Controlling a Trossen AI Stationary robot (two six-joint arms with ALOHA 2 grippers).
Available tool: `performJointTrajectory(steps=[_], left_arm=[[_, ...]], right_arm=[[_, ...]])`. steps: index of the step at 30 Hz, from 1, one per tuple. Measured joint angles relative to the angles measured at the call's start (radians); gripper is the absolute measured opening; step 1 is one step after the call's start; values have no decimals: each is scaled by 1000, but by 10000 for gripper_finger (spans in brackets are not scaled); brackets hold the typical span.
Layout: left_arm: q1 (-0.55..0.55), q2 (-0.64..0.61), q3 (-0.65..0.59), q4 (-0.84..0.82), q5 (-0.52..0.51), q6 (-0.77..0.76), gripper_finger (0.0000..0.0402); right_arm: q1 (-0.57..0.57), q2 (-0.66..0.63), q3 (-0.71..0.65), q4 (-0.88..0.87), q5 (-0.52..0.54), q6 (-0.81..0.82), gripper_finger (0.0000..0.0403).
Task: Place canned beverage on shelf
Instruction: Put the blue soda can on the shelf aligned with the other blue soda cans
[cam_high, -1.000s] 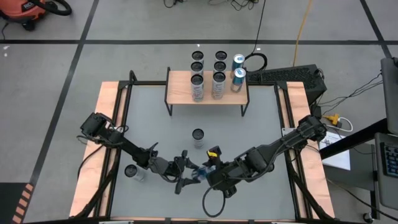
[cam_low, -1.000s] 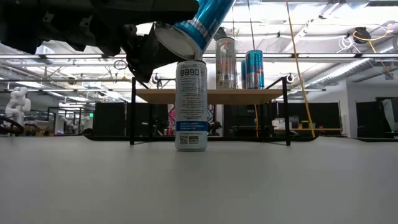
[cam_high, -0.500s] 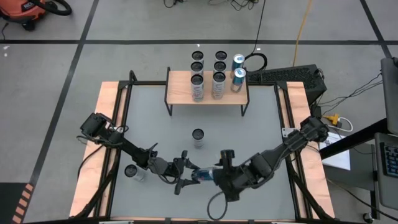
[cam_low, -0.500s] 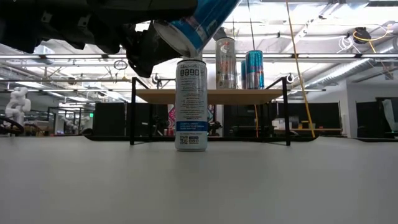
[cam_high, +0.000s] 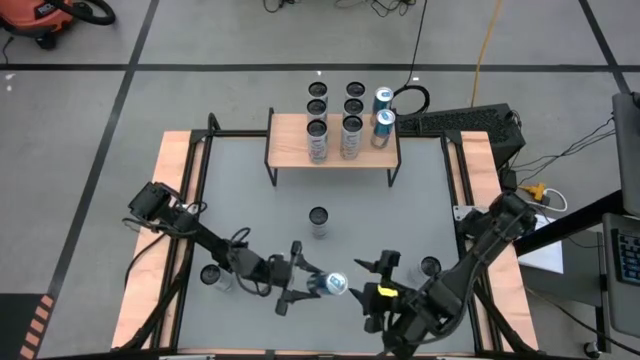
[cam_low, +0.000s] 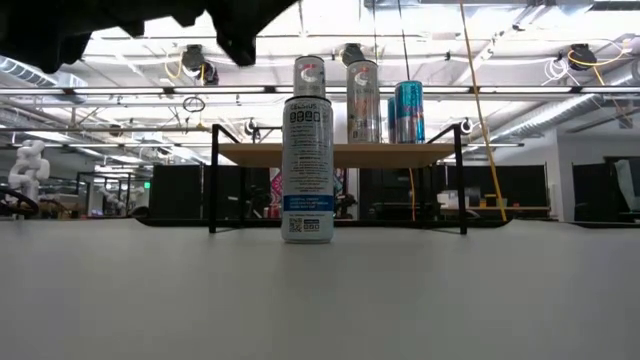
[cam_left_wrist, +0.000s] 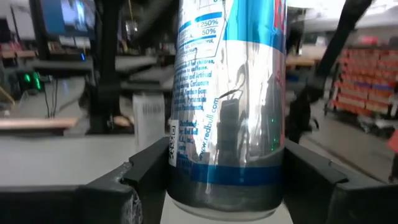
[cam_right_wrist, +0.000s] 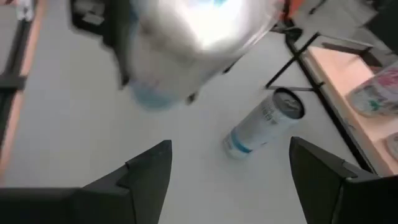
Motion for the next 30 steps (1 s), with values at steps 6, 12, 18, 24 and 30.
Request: performJointTrajectory(steps=[6,12,18,24,30], left_arm=[[1,0,0,96,-1,49,247],[17,0,0,127,-8,49,247],[23,0,0,139,-39,51,247],[29,0,0,148,-124,102,247],[63,0,0,92,-134,65,247]], right_arm=[[-28,-42,0,-149,-64,-59,256],[-131,-138,0,-173,-327,-288,256],[-207,-369,-147,25,-367,-458,256],[-232,-620,-586,722,-374,-540,256],[-281,-646,-699,879,-493,-409,261]])
